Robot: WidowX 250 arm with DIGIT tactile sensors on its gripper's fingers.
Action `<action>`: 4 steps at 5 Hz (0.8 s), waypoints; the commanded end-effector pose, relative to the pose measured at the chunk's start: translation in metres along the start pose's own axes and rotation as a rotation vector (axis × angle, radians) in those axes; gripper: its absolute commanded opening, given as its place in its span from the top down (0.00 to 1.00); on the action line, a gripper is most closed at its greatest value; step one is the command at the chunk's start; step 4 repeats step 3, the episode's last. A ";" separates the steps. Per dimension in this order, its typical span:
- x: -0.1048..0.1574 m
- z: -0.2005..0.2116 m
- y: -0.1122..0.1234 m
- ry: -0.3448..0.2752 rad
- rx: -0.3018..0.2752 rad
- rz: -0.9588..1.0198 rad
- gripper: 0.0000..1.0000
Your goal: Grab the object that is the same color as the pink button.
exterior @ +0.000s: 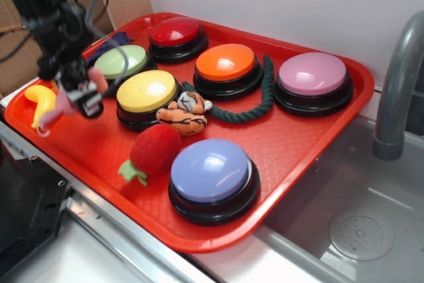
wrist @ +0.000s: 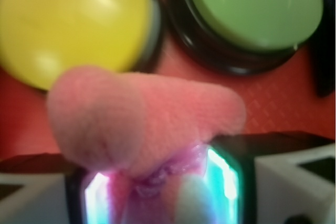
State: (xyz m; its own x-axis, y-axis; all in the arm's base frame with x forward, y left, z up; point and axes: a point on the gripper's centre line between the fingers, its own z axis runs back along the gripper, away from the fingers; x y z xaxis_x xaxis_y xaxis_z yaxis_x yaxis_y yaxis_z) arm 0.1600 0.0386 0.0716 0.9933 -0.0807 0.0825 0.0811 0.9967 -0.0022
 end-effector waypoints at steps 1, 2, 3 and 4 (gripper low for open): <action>0.037 0.079 -0.041 -0.045 -0.052 -0.045 1.00; 0.046 0.091 -0.045 -0.043 -0.078 -0.067 1.00; 0.047 0.087 -0.035 -0.008 -0.080 -0.049 1.00; 0.047 0.087 -0.035 -0.008 -0.080 -0.049 1.00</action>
